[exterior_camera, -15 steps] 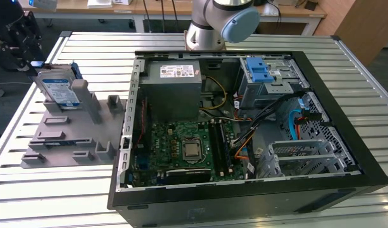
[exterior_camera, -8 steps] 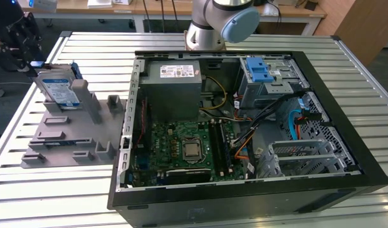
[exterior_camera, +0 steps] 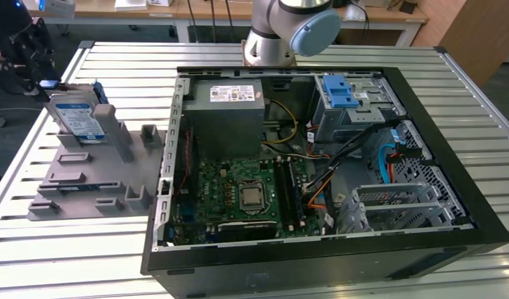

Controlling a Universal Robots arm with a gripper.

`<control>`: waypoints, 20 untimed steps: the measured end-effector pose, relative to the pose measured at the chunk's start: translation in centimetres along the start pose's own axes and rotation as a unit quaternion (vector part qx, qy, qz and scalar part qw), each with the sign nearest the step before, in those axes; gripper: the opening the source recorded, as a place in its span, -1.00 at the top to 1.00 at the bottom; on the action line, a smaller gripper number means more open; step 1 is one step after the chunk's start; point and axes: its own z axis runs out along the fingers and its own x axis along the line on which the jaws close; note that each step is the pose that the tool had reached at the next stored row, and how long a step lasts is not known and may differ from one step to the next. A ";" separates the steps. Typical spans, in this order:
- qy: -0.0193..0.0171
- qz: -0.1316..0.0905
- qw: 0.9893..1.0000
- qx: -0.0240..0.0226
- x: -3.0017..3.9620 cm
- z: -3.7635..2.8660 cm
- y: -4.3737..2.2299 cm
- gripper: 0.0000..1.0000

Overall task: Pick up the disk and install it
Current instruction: 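Pick up the disk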

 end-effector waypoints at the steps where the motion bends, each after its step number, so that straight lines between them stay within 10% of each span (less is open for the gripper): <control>1: 0.000 0.000 1.000 0.000 0.00 0.04 0.00 -0.18; 20: 0.000 -0.011 1.000 0.000 0.03 0.87 0.15 -0.18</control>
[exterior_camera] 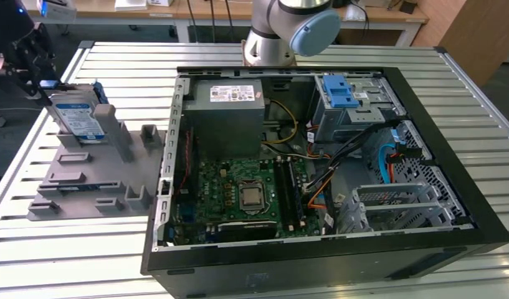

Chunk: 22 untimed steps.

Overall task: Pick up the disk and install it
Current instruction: 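Pick up the disk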

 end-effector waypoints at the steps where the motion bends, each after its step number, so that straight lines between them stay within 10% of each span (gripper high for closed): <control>1: 0.000 0.000 1.000 0.000 0.00 0.04 0.00 -0.18; 22: 0.003 0.000 1.000 0.000 -0.55 1.04 0.19 -0.18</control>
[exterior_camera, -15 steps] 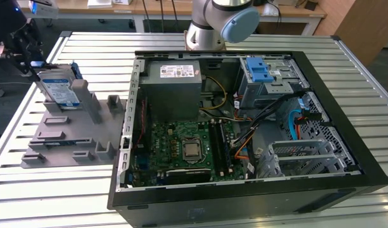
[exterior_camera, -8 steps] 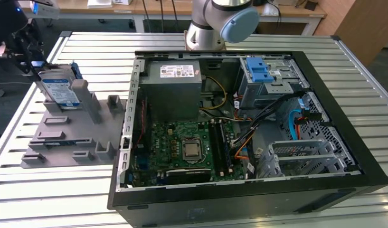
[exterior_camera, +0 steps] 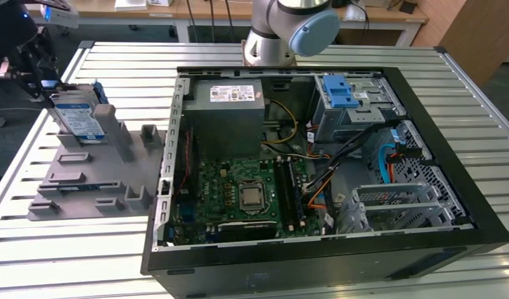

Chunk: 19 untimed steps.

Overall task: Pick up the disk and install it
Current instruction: 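Pick up the disk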

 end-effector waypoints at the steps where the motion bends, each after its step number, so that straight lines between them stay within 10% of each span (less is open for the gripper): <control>1: 0.000 0.000 1.000 0.000 0.00 0.05 0.01 -0.18; 19: 0.000 0.000 1.000 0.000 0.00 0.42 0.04 0.11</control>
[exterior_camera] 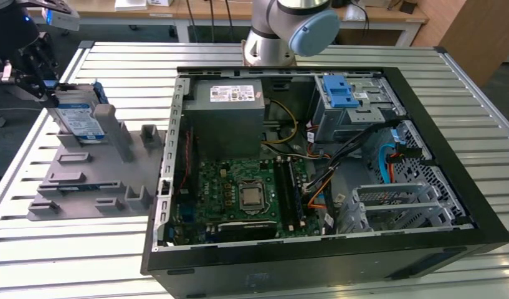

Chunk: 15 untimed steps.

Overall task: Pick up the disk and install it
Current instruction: 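Pick up the disk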

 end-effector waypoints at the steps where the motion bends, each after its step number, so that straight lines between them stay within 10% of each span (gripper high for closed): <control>1: 0.000 0.000 1.000 0.000 0.00 0.00 0.00 0.11; 15: 0.003 0.000 1.000 0.000 0.01 0.09 0.00 0.11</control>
